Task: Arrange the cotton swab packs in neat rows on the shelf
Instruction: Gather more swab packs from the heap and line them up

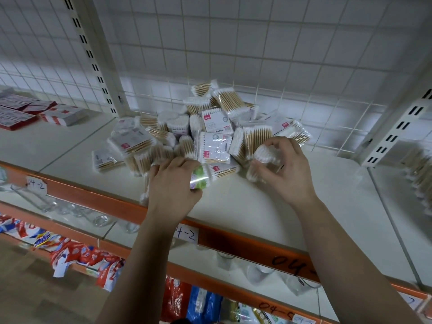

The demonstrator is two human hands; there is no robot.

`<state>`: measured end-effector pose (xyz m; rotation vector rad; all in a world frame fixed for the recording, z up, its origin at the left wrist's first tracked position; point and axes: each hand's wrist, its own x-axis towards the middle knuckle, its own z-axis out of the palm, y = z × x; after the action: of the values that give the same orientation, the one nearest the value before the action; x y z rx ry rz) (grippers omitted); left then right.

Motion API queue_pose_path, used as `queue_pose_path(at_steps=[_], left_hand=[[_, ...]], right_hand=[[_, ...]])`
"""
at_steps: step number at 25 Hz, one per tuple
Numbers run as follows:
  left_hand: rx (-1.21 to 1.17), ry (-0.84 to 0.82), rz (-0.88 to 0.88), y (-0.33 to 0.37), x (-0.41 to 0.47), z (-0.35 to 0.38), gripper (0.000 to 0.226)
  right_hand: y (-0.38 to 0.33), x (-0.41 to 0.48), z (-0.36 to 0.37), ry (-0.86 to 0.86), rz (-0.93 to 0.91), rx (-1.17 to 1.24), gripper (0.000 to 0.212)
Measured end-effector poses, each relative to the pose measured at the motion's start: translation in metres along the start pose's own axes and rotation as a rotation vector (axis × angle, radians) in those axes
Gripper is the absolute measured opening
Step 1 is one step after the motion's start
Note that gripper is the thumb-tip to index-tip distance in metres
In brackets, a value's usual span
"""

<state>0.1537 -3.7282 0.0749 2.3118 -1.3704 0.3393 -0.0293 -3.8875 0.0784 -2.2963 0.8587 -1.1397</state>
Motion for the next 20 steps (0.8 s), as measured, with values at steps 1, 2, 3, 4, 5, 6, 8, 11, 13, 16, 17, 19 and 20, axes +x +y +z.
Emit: queue_pose_path(at_steps=[1,2,3,4,5,6,8,11,13,16,17,19,20], left_hand=[[-0.062,0.022,0.011,0.0,-0.001,-0.001,0.051],[-0.124,0.043,0.026,0.001,-0.001,-0.003,0.051],[-0.189,0.059,0.045,0.001,0.0,-0.006,0.053],[-0.256,0.066,0.058,0.003,0.0,-0.01,0.053],[-0.314,0.065,0.06,0.005,0.001,-0.014,0.054],[-0.351,0.06,0.056,0.009,0.001,-0.018,0.054],[-0.383,0.042,0.067,0.018,0.004,-0.022,0.055],[-0.53,-0.045,0.112,0.03,0.011,-0.018,0.056],[-0.635,-0.089,0.137,0.041,0.019,-0.011,0.055],[-0.725,-0.13,0.178,0.068,0.026,-0.002,0.051],[-0.749,-0.147,0.204,0.08,0.028,0.0,0.048],[-0.768,-0.159,0.263,0.104,0.03,0.002,0.039],[-0.776,-0.159,0.296,0.119,0.029,0.003,0.034]], right_hand=[[-0.001,0.0,-0.002,0.009,0.003,0.008,0.049],[-0.002,0.001,-0.004,0.015,0.002,0.013,0.049],[-0.003,0.002,-0.006,0.015,-0.001,0.013,0.049],[-0.004,0.004,-0.009,0.009,0.002,0.015,0.05],[-0.006,0.005,-0.013,-0.003,0.012,0.019,0.052],[-0.007,0.005,-0.017,-0.018,0.028,0.024,0.053],[-0.007,0.005,-0.028,-0.054,0.052,0.021,0.056],[-0.005,0.001,-0.048,-0.096,0.088,0.018,0.057],[-0.004,-0.004,-0.066,-0.088,0.119,0.001,0.056],[-0.002,-0.014,-0.096,-0.053,0.162,-0.018,0.054],[-0.001,-0.018,-0.108,-0.04,0.173,-0.018,0.052],[0.002,-0.025,-0.129,-0.009,0.176,-0.019,0.048],[0.006,-0.03,-0.142,0.013,0.177,-0.03,0.047]])
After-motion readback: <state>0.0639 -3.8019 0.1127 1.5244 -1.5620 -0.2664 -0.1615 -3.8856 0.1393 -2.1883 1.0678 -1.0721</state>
